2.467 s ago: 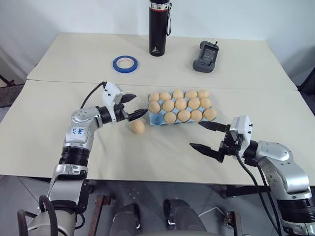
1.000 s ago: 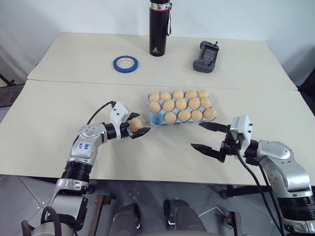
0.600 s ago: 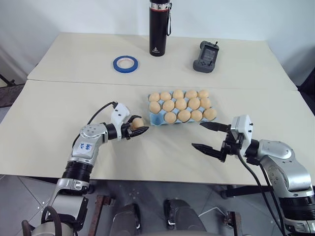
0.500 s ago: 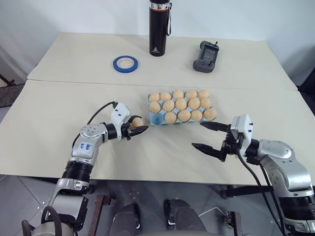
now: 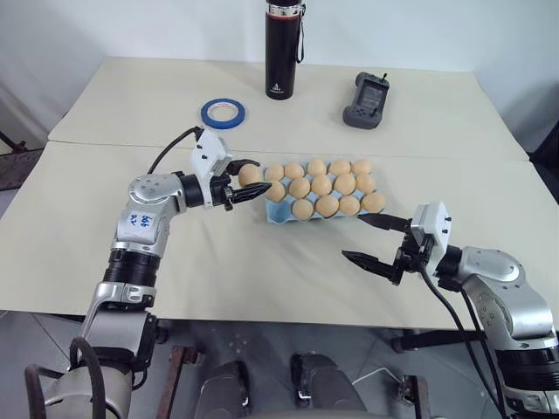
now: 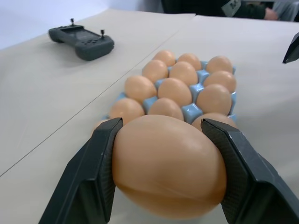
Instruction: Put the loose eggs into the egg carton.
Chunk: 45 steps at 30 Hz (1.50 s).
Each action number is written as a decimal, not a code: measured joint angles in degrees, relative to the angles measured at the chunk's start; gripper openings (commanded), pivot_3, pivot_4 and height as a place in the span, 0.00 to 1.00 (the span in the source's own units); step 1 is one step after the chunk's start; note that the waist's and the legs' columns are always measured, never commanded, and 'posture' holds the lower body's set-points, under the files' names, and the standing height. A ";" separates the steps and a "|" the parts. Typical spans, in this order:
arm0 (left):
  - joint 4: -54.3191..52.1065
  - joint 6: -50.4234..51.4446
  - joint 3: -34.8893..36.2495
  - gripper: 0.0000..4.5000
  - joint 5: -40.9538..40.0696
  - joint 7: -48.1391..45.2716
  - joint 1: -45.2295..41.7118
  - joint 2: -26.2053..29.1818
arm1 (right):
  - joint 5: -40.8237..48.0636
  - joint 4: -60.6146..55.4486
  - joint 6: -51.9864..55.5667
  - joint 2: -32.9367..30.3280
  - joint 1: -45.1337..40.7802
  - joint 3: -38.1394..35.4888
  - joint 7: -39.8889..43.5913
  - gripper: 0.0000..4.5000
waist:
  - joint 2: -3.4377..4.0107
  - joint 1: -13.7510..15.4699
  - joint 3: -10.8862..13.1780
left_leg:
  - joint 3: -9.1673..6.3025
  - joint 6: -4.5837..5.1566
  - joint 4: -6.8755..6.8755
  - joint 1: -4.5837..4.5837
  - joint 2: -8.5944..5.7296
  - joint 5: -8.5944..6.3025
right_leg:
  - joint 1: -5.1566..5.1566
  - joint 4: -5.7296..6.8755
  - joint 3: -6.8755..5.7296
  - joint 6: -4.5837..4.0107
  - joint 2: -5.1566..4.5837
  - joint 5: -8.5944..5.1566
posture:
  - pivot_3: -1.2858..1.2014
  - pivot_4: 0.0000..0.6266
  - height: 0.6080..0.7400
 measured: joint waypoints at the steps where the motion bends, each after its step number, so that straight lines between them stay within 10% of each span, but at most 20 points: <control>1: 1.37 -0.53 -0.60 0.53 0.22 -0.34 -0.31 -0.69 | -0.01 -0.02 -0.05 0.00 0.07 -0.05 -0.07 1.00 | 0.00 0.03 0.00 | 0.00 0.00 0.02 0.00 0.00 0.00 | 0.00 0.00 0.00 0.00 0.00 0.00 | 0.52 0.24 1.00; 14: 18.49 -9.22 -4.15 0.53 4.55 -2.31 -6.87 -7.47 | -0.03 -0.67 -0.12 0.02 1.11 -0.48 -1.65 1.00 | -0.01 -0.13 0.01 | 0.00 -0.01 0.01 -0.05 0.00 -0.02 | -0.05 -0.01 0.03 0.01 0.02 0.00 | 0.52 0.24 1.00; 20: 18.38 -7.90 -4.25 0.97 5.40 -3.27 -6.87 -7.28 | -0.03 -1.03 -0.12 0.02 1.44 -1.21 -1.86 1.00 | -0.01 -0.09 0.01 | -0.01 0.00 0.05 -0.04 0.00 -0.01 | -0.04 0.02 0.02 0.01 0.01 0.00 | 0.52 0.24 1.00; 29: 17.86 -7.40 -3.90 0.99 5.37 -3.22 -6.87 -7.27 | -0.07 -0.96 -0.18 0.03 0.43 -1.20 -1.85 1.00 | -0.01 -0.07 0.01 | -0.02 0.01 0.05 -0.04 0.00 0.00 | -0.05 0.05 0.02 0.01 0.01 0.00 | 0.52 0.24 1.00; 45: -14.53 4.23 8.68 0.99 -7.06 -5.45 13.48 9.25 | -0.79 5.68 -1.77 -2.51 -4.62 -0.53 5.18 1.00 | 0.03 -0.31 0.02 | 0.01 -0.04 0.06 0.06 0.01 0.05 | 0.04 0.12 0.02 -0.01 -0.03 0.00 | 0.52 0.24 1.00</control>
